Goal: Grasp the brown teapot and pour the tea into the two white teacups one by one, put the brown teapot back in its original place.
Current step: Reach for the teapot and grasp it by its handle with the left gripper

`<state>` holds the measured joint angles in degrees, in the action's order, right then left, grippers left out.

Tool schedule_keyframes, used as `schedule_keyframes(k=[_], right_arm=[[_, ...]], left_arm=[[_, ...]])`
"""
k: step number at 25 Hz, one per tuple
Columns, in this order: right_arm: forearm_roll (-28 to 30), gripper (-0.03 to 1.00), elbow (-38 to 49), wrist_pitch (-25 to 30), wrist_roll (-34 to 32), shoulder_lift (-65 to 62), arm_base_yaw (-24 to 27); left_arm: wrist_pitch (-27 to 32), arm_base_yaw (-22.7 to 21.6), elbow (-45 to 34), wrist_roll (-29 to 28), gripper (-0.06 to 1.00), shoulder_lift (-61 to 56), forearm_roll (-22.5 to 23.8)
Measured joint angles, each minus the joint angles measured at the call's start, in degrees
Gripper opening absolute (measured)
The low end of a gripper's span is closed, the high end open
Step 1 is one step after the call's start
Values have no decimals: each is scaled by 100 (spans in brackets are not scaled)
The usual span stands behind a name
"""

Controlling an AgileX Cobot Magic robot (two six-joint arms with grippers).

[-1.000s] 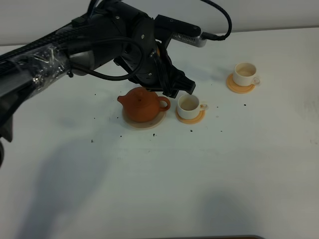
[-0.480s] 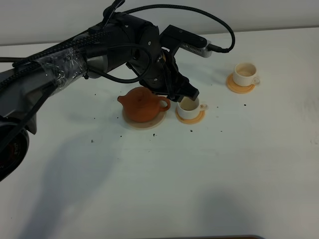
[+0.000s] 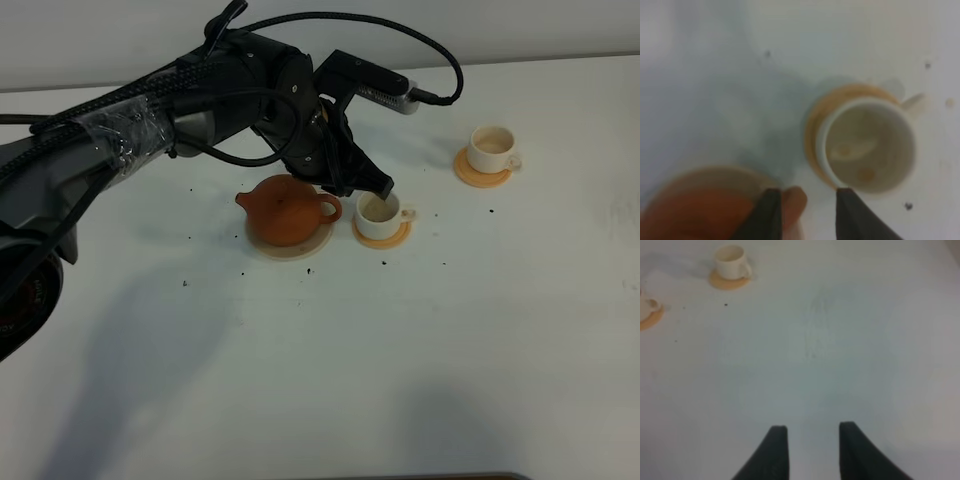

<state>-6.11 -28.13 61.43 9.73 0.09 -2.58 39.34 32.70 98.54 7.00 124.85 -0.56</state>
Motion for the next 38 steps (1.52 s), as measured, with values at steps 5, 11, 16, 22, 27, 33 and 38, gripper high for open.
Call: schedule_keyframes(k=[5, 11, 16, 22, 27, 33, 38], right_arm=[[0, 24, 0, 0, 0, 0, 0], [0, 24, 0, 0, 0, 0, 0], [0, 24, 0, 0, 0, 0, 0], [0, 24, 0, 0, 0, 0, 0], [0, 24, 0, 0, 0, 0, 0], [0, 24, 0, 0, 0, 0, 0], [0, 24, 0, 0, 0, 0, 0]], left_arm=[[-142, -5, 0, 80, 27, 115, 0], [-300, -62, 0, 102, 27, 272, -13], [-323, -91, 0, 159, 27, 284, -94], [-330, -104, 0, 386, 27, 284, -318], [-436, -104, 0, 398, 28, 372, -323], [-457, -104, 0, 414, 28, 445, -330], [-451, -104, 0, 478, 28, 445, -366]])
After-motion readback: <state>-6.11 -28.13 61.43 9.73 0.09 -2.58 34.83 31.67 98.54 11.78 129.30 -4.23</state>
